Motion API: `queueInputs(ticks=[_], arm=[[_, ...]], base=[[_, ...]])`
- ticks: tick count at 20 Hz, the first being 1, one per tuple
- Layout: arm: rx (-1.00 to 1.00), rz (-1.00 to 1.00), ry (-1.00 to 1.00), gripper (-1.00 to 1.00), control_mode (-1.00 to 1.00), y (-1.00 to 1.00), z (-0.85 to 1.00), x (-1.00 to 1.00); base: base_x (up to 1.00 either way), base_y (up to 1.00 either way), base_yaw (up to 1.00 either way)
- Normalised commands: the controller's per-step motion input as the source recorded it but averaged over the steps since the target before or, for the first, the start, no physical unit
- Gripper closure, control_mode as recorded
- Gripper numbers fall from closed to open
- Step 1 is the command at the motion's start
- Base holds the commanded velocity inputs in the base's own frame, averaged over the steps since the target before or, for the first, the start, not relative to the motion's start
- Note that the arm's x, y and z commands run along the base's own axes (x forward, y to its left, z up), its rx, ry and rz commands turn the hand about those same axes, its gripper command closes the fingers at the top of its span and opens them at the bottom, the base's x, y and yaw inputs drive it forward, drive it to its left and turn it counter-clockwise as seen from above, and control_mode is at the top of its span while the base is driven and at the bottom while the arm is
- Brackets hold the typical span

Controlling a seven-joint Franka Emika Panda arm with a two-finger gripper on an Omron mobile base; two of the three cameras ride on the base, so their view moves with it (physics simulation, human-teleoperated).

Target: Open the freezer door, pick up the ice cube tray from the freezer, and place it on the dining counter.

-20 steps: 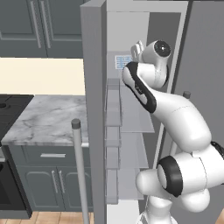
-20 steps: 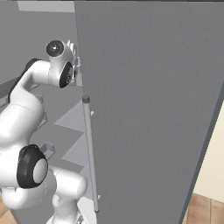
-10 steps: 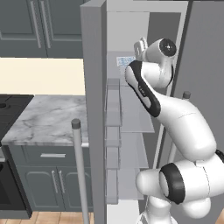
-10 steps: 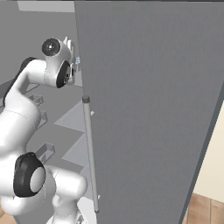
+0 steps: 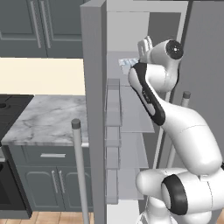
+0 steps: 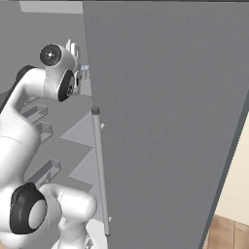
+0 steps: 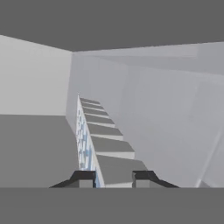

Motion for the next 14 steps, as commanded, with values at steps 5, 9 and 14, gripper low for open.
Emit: queueInputs(ticks=[5, 9, 14], arm=[[0.00, 0.00, -0.02, 1.00, -1.00, 0.00, 0.17, -0.34], [0.00, 0.00, 0.00, 1.00, -1.00, -0.01, 0.28, -0.39], [0.00, 0.00, 0.00, 1.00, -1.00, -0.01, 0.27, -0.46]], base=[[0.00, 0.00, 0.00], [0.00, 0.00, 0.00], [0.00, 0.00, 0.00]])
